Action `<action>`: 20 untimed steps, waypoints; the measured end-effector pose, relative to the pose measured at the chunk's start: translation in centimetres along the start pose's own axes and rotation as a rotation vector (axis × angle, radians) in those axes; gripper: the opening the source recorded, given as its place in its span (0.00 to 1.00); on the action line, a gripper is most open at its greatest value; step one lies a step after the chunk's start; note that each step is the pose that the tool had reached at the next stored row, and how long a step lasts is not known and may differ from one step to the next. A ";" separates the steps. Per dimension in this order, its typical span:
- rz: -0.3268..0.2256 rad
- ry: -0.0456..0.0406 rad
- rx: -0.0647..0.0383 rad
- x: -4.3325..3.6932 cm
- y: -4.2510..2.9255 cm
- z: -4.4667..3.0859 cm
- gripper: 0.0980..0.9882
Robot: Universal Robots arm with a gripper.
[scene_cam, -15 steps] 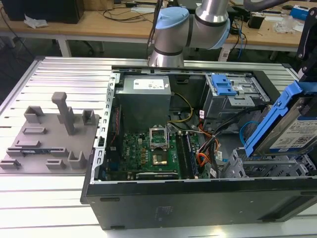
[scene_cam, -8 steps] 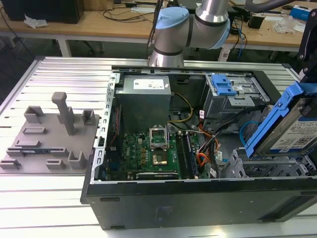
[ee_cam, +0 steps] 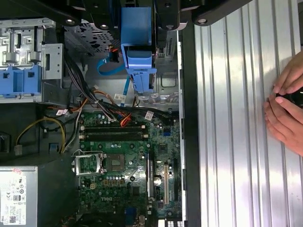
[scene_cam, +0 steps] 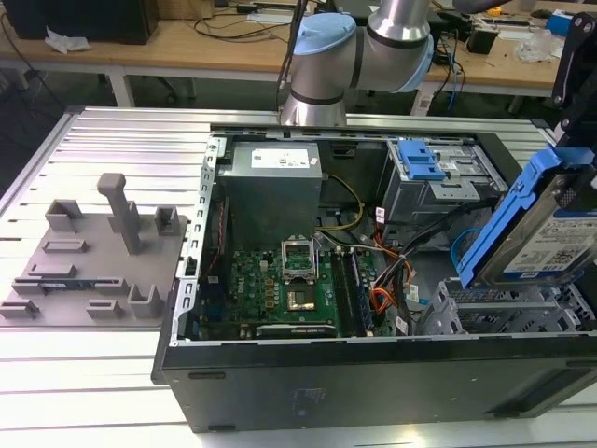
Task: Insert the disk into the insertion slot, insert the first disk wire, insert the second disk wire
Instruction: 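Insert the disk into the insertion slot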
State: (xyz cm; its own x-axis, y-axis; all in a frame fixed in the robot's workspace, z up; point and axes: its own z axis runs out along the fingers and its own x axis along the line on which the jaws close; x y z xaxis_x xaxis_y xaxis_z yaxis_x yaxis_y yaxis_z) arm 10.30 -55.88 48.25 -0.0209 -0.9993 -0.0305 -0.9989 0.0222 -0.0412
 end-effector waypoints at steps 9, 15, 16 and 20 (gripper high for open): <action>0.000 0.0031 -0.004 -0.62 0.01 0.37 0.30; 0.000 0.0033 -0.006 -0.70 -0.16 0.61 0.30; 0.000 0.0034 -0.006 -0.70 -0.16 0.61 0.30; 0.000 0.0031 -0.006 -0.71 -0.27 0.63 0.30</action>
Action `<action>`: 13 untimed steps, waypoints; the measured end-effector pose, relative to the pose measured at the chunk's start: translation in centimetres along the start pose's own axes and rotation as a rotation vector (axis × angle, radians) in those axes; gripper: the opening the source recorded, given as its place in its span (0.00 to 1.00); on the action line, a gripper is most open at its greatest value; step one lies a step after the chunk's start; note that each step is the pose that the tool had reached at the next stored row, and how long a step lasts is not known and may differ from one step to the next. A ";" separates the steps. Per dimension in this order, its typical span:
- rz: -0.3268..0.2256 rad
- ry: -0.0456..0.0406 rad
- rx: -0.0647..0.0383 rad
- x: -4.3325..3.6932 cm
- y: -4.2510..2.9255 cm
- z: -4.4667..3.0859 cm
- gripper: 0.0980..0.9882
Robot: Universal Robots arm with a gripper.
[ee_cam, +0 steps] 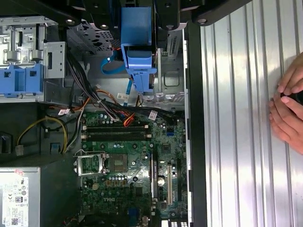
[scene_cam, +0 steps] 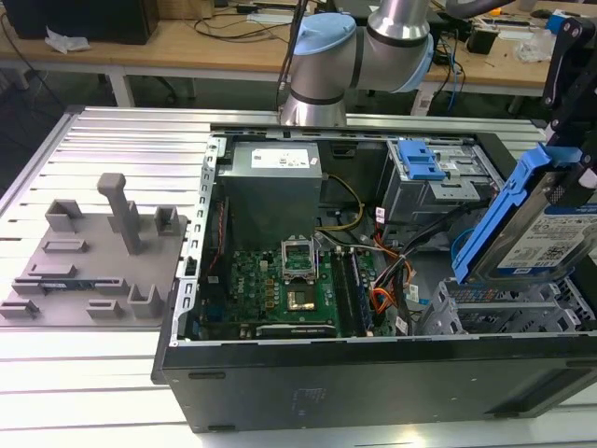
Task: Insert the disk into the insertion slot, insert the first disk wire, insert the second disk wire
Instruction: 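Insert the disk into the insertion slot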
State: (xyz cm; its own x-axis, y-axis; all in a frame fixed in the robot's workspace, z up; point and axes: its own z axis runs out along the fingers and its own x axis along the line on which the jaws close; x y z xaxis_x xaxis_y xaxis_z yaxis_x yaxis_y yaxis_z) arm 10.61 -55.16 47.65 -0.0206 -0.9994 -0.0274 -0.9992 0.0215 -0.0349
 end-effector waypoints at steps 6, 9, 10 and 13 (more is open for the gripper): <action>0.000 0.0002 0.000 0.02 -0.07 0.19 0.30; 0.000 0.0001 -0.001 0.04 -0.06 0.36 0.30; 0.000 0.0002 -0.002 0.04 -0.06 0.44 0.30; 0.000 0.0002 -0.003 0.05 -0.07 0.77 0.30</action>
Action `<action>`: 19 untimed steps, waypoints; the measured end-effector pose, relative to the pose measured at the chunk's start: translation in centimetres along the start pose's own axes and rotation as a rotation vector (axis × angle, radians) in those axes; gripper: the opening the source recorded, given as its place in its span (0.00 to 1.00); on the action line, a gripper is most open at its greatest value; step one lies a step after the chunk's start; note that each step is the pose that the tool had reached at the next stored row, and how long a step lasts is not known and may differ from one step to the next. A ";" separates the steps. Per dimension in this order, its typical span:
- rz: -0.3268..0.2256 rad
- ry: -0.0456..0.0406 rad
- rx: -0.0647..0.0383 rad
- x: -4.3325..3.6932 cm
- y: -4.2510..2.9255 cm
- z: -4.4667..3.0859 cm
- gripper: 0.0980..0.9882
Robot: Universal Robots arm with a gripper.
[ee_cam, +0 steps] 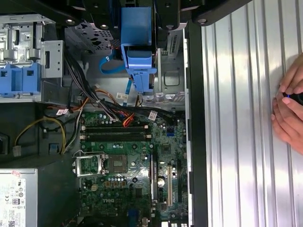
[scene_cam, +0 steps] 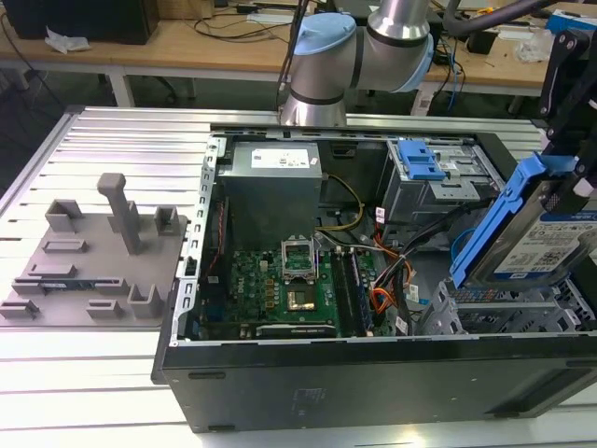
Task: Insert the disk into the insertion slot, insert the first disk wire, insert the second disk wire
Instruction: 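Insert the disk into the insertion slot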
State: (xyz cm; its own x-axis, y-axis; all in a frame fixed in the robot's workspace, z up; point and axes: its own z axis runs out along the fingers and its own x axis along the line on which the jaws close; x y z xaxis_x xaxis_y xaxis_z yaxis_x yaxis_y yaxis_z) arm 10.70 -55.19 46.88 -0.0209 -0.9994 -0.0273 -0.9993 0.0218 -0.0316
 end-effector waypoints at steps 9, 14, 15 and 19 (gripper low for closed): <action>0.000 0.0000 0.000 0.05 -0.22 0.51 0.30; 0.000 0.0002 0.000 0.14 -0.21 0.91 0.30; 0.000 0.0001 0.000 0.15 -0.21 1.04 0.30; 0.000 0.0004 0.000 0.18 -0.19 1.71 0.30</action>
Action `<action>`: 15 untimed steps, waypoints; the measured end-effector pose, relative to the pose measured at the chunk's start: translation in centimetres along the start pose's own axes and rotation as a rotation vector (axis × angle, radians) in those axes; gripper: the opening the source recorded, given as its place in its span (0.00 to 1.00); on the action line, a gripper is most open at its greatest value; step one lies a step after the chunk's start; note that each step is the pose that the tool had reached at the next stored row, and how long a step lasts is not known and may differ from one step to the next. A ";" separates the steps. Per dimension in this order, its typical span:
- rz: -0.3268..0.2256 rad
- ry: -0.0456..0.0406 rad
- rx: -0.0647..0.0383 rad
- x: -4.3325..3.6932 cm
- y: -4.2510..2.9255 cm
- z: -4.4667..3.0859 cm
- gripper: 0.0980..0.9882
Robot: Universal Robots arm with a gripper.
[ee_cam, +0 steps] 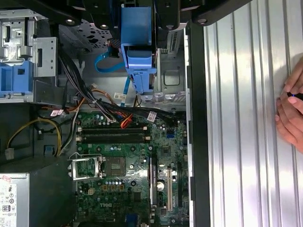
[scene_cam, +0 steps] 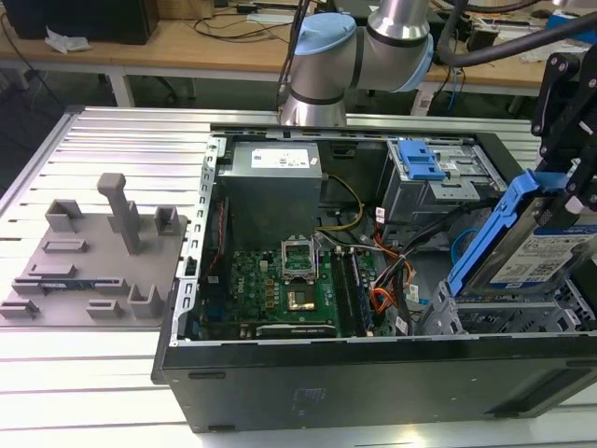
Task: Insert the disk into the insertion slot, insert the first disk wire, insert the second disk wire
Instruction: 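Insert the disk into the insertion slot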
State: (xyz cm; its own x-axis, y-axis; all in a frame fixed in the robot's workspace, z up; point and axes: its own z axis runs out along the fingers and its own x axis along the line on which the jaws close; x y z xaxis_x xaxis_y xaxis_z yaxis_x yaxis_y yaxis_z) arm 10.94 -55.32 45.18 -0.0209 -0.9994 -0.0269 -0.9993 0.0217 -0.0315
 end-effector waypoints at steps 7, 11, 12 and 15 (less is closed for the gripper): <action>0.000 -0.0006 -0.002 0.03 0.01 0.76 0.30; 0.000 -0.0001 -0.005 0.03 0.03 1.05 0.30; 0.000 -0.0002 -0.007 0.04 0.04 1.25 0.30; 0.000 -0.0002 -0.015 0.06 0.05 1.82 0.30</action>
State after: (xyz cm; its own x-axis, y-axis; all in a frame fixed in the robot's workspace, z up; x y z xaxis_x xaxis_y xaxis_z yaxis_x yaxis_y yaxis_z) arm 10.95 -55.34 43.36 -0.0213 -0.9994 -0.0271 -0.9996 0.0217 -0.0164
